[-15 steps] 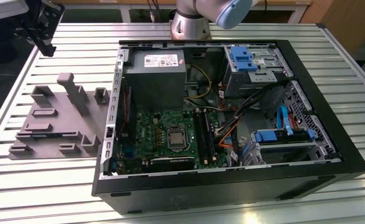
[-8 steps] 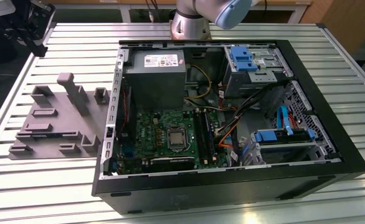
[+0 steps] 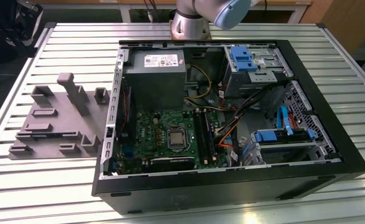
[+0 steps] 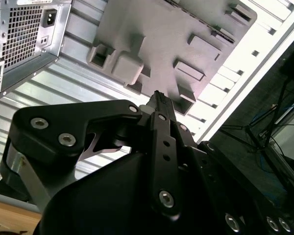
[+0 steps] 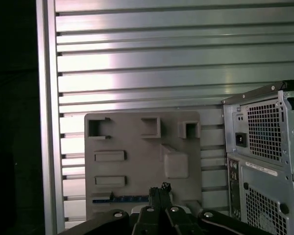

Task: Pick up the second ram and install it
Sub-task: 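Reach for the second ram, then pick up the second ram and move it above second insertion slot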

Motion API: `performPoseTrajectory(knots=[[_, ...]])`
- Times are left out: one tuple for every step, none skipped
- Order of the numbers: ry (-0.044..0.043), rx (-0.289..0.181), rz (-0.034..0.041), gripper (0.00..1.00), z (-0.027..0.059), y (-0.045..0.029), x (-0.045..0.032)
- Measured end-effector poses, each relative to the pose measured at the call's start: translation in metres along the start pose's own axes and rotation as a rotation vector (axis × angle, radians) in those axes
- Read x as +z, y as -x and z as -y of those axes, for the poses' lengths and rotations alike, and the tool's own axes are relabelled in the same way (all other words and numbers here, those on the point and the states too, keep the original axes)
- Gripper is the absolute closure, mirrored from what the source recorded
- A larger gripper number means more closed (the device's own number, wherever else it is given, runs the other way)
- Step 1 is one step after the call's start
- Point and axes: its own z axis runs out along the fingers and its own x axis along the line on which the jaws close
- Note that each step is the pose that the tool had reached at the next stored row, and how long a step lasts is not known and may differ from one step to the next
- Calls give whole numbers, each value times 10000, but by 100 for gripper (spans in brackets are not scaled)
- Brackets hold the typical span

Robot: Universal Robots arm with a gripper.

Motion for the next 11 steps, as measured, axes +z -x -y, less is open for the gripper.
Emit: performPoseTrajectory(knots=[[0, 0, 0, 89, 2, -28, 0], [0, 0, 0, 89, 4, -52, -1], [0, 0, 0, 89, 5, -74, -1], [0, 0, 0, 89, 7, -93, -1], [0, 0, 0, 89, 8, -103, -1], [1, 0, 1, 89, 8, -103, -1], [0, -2, 0, 89, 8, -104, -1], [0, -2, 0, 89, 8, -105, -1], [0, -1, 0, 89, 8, -112, -1], [0, 0, 0, 89, 9, -118, -2], [0, 0, 0, 89, 9, -119, -2]])
